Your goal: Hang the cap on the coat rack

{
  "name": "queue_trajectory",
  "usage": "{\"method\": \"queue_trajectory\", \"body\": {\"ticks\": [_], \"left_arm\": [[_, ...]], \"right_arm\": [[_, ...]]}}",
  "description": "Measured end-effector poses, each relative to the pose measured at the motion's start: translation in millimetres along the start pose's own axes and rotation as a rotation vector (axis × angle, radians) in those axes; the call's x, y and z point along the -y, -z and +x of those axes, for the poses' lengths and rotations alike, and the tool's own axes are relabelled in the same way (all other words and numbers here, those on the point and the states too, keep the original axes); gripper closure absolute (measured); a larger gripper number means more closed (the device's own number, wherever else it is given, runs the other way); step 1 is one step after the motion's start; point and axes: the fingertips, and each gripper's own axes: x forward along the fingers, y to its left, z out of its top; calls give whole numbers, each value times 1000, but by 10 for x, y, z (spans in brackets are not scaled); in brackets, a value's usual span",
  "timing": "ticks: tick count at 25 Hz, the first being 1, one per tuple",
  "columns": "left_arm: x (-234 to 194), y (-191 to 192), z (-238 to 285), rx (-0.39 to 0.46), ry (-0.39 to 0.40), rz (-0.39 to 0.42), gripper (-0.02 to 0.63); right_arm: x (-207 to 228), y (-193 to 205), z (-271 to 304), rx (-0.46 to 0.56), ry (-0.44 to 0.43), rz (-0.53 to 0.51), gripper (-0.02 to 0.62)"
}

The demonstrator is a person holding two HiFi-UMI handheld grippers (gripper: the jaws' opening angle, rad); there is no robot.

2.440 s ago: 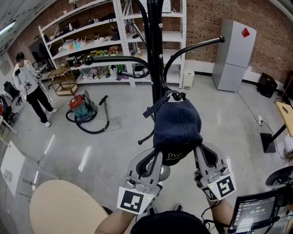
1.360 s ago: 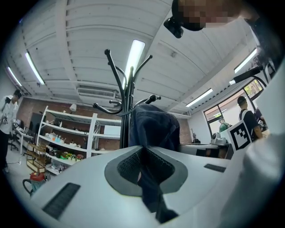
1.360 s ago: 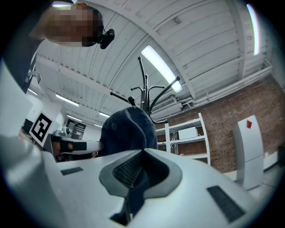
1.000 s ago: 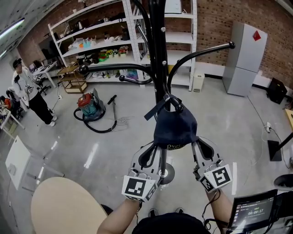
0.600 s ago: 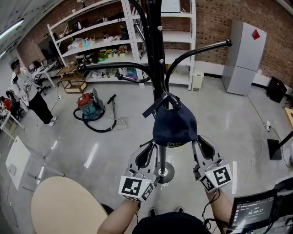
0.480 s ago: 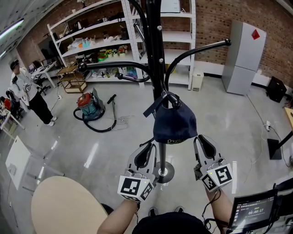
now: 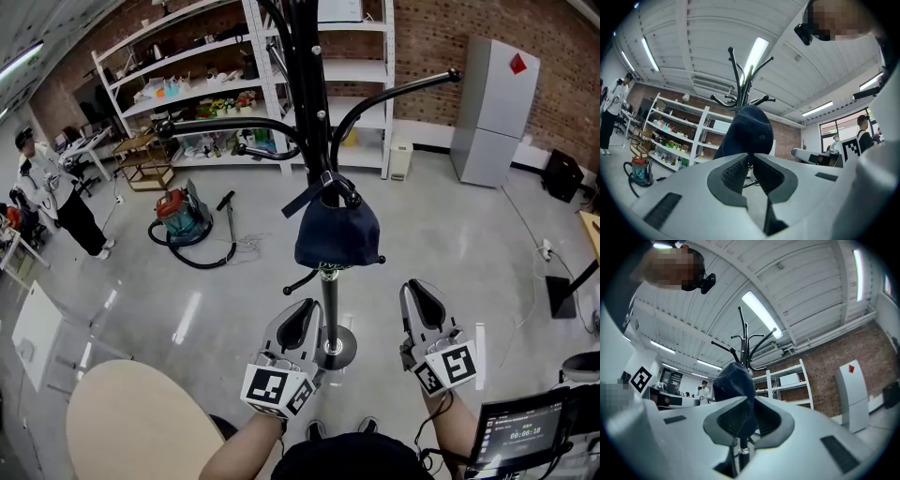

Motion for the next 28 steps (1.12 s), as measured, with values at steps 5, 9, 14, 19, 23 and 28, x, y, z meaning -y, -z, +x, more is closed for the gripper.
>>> {"method": "queue_trajectory", "body": {"ticks": [5, 9, 14, 19, 23, 28], "left_arm": [[84, 148, -58, -31, 17, -30, 586], [276, 262, -129, -62, 49, -40, 586], [400, 477, -247, -119, 77, -47, 586], [541, 655, -488, -181, 95, -60, 586], [615, 935, -688, -237, 74, -100, 586], [606, 1128, -826, -292, 55, -124, 586]], "right_arm": [[-134, 29, -49, -10, -25, 23, 560], [-242, 141, -183, -51, -42, 49, 560], [-424, 392, -323, -117, -85, 87, 560], [-628, 565, -628, -199, -137, 112, 560], [-682, 743, -803, -228, -127, 166, 560], [-797, 825, -866, -248, -132, 226, 560]]}}
